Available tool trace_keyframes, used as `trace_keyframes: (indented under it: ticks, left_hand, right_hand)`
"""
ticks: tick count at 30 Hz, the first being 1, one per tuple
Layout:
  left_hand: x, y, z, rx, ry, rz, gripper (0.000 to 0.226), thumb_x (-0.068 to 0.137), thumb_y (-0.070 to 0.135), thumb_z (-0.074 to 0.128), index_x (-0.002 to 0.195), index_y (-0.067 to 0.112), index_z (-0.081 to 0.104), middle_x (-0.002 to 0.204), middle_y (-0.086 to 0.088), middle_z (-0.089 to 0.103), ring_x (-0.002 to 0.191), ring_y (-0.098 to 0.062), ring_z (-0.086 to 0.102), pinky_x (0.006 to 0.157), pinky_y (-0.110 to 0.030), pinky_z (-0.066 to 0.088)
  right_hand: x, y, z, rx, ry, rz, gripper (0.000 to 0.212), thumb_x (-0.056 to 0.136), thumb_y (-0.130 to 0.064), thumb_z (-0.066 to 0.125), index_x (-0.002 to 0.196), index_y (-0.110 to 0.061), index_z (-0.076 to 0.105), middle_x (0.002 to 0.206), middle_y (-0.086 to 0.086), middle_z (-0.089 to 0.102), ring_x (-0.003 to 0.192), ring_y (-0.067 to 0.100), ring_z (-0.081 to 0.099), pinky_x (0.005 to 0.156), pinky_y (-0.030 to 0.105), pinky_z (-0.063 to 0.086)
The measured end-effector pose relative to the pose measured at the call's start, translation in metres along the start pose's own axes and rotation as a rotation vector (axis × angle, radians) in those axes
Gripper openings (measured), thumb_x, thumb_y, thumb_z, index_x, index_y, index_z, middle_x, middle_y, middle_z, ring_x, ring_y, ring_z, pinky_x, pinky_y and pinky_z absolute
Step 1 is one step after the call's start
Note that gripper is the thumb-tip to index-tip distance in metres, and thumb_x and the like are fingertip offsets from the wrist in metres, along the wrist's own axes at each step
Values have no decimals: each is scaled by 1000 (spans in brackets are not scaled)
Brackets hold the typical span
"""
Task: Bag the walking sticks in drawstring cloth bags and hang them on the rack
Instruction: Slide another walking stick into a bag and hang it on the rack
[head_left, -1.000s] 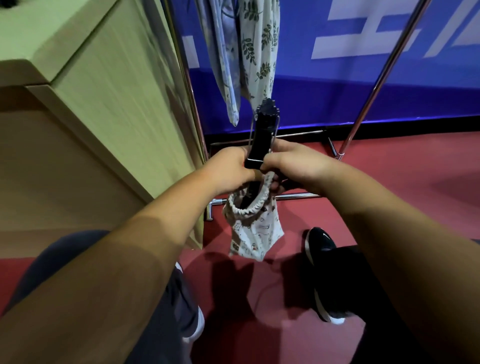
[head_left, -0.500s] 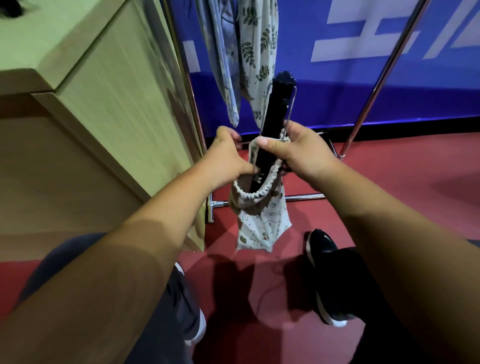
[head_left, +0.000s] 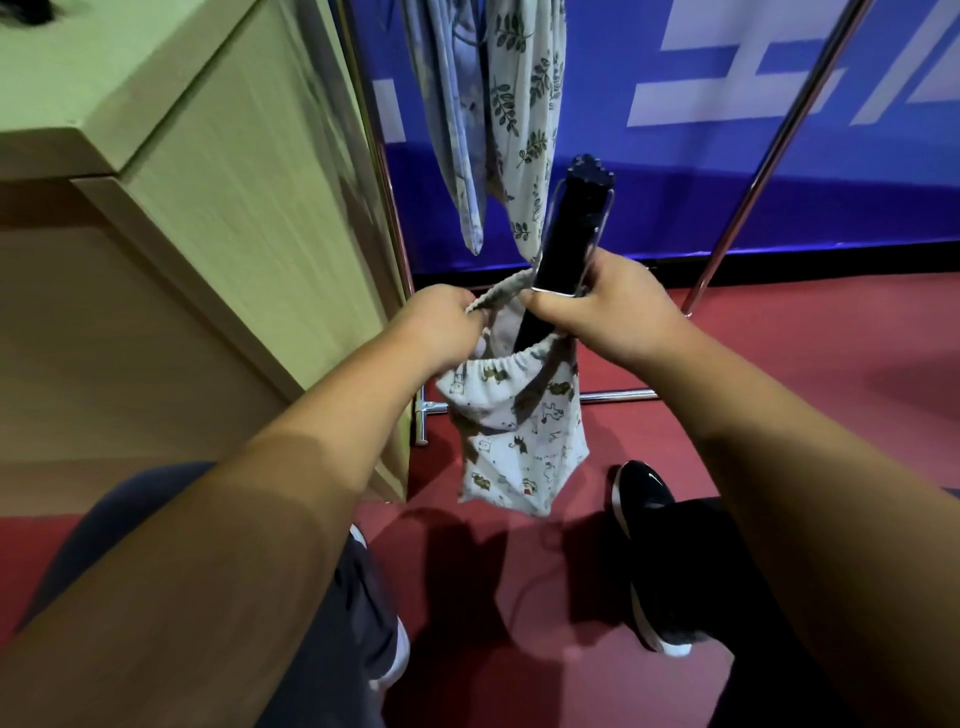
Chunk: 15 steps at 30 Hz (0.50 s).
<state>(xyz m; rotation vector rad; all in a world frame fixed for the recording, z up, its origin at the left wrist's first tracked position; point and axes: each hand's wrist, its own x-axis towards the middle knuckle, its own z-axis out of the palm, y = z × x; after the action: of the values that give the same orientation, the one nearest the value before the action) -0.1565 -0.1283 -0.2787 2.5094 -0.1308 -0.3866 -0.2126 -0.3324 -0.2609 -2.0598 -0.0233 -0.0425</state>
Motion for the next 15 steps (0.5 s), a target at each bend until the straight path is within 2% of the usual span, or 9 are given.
trace_keyframes:
  ticks: [1,3,4,6,8,11,13,15]
  left_hand:
    - [-1,2,-1,-7,-9,7,31,100,46,68,96,16,75,80,-4,74,64,-21,62,61,-31,46]
    - [-2,1,-5,140,-44,27,33,90,52,75,93,19,74,80,-1,72,70,-21,66,65,-32,51]
    - [-2,-1,-6,270,-74,19,29,88,47,76,94,19,75,83,-2,71,76,-24,67,68,-33,53]
    - [-4,-6,-7,484,-119,-33,20,84,34,75,96,18,76,85,-4,70,80,-28,68,73,-35,56]
    - [-6,-10,-4,572,-125,-96,13,82,25,72,92,17,76,83,-4,68,80,-29,69,76,-38,60]
    - [-8,-8,1,538,-81,-134,12,83,23,69,90,15,73,81,-5,64,78,-31,67,73,-37,57]
    - [-8,-4,0,502,-55,-148,12,86,22,71,94,13,74,82,-7,64,75,-29,64,69,-36,53]
    - [-5,0,-3,430,-54,-149,20,95,26,67,103,10,75,93,-12,70,82,-32,67,72,-38,56]
  right_hand:
    - [1,-1,0,-11,7,1,21,89,-40,83,105,-30,75,96,-16,78,87,-10,70,72,11,49]
    - [5,0,1,-36,25,0,30,85,-49,83,106,-30,74,105,-8,77,95,-1,72,83,20,56]
    - [6,0,1,-55,33,-4,34,82,-55,82,105,-32,73,108,-2,74,98,6,72,88,28,59]
    - [7,1,1,-40,46,8,34,78,-58,80,99,-33,70,109,9,69,96,16,71,88,41,61]
    - [5,0,1,3,50,8,28,80,-51,80,95,-31,66,104,8,67,88,15,68,82,37,58]
    - [-2,-5,0,78,26,-12,21,88,-33,79,104,-28,65,92,-6,68,79,6,63,77,32,53]
    - [-5,-7,1,67,-8,-7,22,90,-30,78,107,-29,66,92,-8,71,82,3,65,79,28,55]
    - [-5,-8,5,13,-34,-15,23,89,-29,80,105,-29,64,94,-7,74,82,1,66,79,23,54]
